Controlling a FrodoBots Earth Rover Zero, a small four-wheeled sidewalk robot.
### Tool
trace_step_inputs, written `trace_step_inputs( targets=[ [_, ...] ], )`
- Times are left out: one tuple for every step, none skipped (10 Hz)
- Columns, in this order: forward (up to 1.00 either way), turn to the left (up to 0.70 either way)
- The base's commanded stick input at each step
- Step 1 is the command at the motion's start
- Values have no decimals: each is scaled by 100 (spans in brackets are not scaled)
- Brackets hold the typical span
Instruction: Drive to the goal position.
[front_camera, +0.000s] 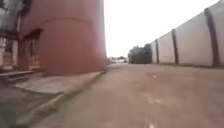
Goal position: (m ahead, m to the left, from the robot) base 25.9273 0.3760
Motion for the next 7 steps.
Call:
trace_step_inputs(
  targets=[
    [100,-27],
    [100,-27],
    [100,-27],
    [100,-27],
    [100,-13],
    [100,0],
    [100,0]
  ],
)
